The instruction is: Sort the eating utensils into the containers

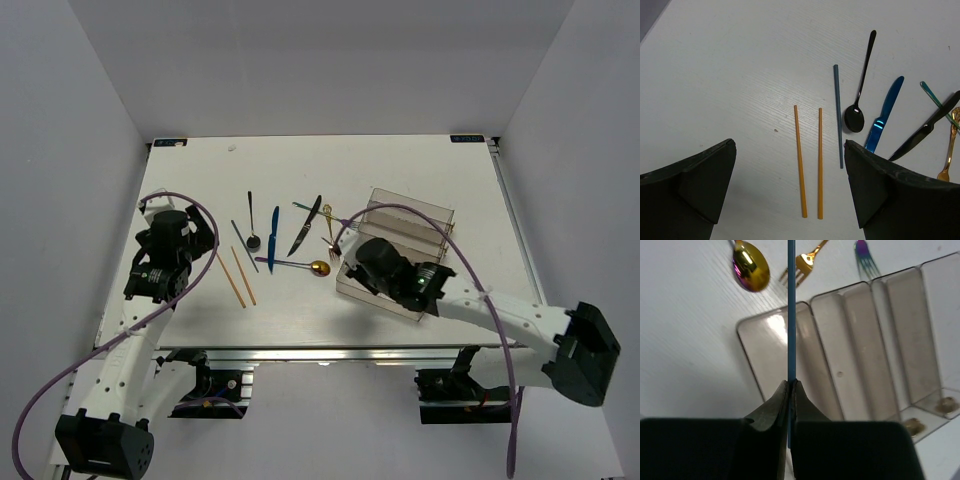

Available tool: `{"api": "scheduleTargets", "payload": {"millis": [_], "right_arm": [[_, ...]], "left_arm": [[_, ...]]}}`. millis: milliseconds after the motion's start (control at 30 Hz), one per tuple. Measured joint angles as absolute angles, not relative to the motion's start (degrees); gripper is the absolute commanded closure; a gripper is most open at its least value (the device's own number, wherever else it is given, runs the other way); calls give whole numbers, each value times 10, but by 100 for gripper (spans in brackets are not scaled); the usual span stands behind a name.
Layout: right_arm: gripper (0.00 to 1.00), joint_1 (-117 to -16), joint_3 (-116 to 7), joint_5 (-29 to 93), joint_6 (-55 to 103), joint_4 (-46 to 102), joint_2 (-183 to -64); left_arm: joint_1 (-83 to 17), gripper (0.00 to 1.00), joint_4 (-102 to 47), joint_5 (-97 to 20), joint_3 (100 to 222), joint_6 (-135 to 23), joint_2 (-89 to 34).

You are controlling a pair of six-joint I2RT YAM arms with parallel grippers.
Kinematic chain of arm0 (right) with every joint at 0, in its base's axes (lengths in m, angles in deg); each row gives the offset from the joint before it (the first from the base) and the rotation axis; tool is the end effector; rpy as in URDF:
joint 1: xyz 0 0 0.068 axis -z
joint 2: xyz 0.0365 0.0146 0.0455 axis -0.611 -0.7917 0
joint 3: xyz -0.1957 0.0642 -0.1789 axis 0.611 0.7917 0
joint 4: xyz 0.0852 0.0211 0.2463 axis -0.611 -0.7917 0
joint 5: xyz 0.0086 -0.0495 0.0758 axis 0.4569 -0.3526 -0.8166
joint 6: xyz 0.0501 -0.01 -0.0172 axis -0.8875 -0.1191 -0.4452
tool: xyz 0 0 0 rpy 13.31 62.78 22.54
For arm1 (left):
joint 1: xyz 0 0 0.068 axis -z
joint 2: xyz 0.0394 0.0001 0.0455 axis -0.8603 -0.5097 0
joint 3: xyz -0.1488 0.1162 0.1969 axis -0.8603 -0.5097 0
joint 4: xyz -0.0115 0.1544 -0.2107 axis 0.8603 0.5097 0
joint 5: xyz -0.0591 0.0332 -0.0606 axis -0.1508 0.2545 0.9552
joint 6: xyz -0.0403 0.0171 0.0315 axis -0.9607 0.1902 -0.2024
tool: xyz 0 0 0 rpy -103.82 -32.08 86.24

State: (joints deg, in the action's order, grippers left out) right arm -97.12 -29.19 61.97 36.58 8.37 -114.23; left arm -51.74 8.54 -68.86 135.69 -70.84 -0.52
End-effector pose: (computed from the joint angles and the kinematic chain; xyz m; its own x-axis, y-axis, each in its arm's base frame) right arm 0.1473 0.2229 0.2602 -0.2710 -0.6370 -0.7216 -0.6803 0.6571 -0.3246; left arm 0.1795 -0.0105 0.3005 -0.4451 -0.3566 -0.8214 -0.4188 0.8937 -0.1611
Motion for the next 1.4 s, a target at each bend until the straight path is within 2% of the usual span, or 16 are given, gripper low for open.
{"api": "scheduleTargets", "payload": {"millis": [133, 233, 433, 733, 767, 833, 867, 900, 1233, 1400], "right_arm": [[100, -932, -213, 581, 497, 108, -1037], [100, -894, -197, 529, 561, 114, -988], [100, -791, -227, 466, 626, 43, -1047], [100, -779, -226, 422, 657, -47, -1061], [96, -779, -226, 422, 657, -49, -1061], [77, -779, -225, 423, 657, -51, -1061], [62, -779, -225, 423, 656, -52, -1061], [11, -779, -225, 423, 656, -54, -1061], [11, -779, -238, 424, 647, -59, -1033], [11, -779, -307, 472, 540, 9, -1004]], "left_arm": [[-517, 2, 85, -685, 1357, -708, -14], [-517, 2, 85, -683, 1357, -708, -18], [-517, 2, 85, -682, 1357, -708, -21], [-517, 2, 85, -682, 1357, -708, -30], [-517, 2, 85, -682, 1357, -708, -30], [-517, 2, 85, -683, 1357, -708, -31], [-517, 2, 86, -685, 1357, -708, -31], [-517, 2, 86, -685, 1357, -708, -32], [-517, 2, 88, -684, 1357, -729, -64], [-516, 2, 81, -650, 1354, -767, -99]]}}
